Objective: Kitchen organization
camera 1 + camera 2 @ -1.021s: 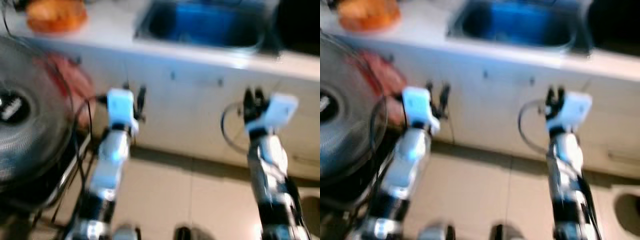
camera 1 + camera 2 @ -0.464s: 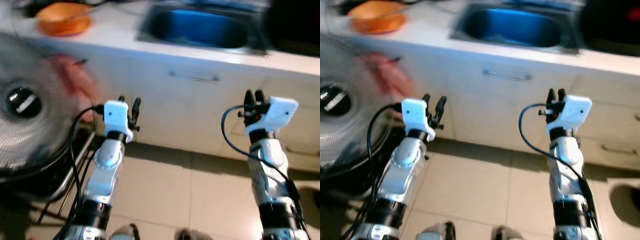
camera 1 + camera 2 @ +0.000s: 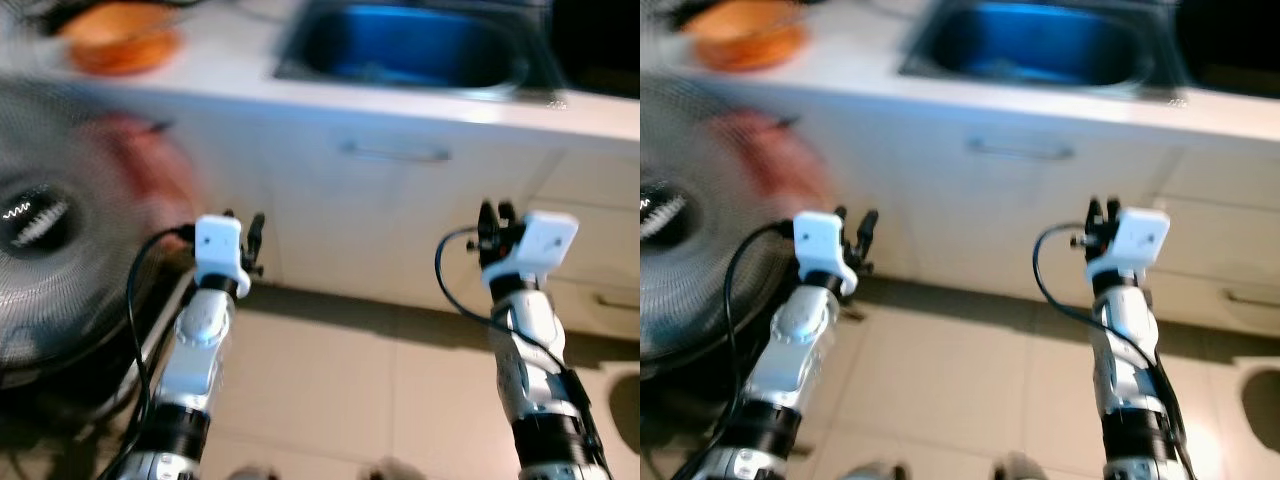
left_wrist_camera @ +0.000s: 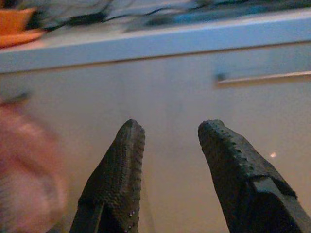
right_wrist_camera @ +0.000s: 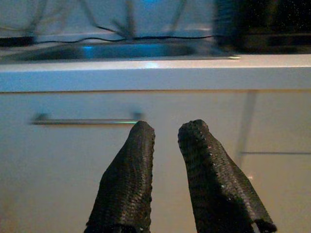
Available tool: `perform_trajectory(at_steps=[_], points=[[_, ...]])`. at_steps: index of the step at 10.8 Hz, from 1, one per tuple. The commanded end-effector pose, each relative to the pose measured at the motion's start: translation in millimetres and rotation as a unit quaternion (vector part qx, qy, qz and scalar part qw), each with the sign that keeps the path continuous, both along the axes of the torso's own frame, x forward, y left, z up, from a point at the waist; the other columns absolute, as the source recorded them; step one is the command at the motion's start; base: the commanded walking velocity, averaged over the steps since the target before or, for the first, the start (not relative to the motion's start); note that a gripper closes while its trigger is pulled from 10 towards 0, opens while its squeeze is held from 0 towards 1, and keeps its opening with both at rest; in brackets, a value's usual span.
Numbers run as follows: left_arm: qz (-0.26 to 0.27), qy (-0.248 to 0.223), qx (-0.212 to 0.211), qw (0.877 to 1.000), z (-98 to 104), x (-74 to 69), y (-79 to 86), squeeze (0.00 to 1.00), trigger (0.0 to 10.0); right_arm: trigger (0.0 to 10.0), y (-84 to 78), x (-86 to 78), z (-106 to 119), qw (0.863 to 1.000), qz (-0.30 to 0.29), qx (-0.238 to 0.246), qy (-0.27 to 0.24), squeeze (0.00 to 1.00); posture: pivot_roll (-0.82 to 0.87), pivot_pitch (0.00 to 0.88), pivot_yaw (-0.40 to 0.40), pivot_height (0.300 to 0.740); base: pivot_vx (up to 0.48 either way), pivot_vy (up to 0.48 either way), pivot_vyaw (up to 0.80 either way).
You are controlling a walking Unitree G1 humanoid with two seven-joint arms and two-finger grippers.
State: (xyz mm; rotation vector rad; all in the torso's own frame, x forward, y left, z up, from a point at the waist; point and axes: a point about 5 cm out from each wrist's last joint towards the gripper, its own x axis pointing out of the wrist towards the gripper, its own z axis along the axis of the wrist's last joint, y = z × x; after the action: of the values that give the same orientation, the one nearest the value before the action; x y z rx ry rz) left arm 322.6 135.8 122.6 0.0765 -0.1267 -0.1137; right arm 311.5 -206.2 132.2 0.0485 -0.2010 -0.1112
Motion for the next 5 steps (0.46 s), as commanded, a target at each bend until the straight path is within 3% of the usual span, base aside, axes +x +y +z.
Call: perform_trajectory(at_steps=[1, 5], points=[[-0.014, 0.022, 0.005, 1.0, -12.6, -3.3, -4.5, 0.0, 10.0, 10.0, -4.3, -2.4, -6.6, 1.0, -0.006, -0.003, 0.008, 0.0, 0.02, 0.151, -0.005, 0.74, 0.0, 0.0, 0.0], [0.004, 0.135, 0.023, 0.99, -76.1, -24.8, 14.7, 0.0, 10.0, 10.0, -16.0, -20.7, -67.8, 0.993, -0.023, 0.008, 0.117, 0.0, 0.02, 0.16, -0.006, 0.74, 0.0, 0.0, 0.0]])
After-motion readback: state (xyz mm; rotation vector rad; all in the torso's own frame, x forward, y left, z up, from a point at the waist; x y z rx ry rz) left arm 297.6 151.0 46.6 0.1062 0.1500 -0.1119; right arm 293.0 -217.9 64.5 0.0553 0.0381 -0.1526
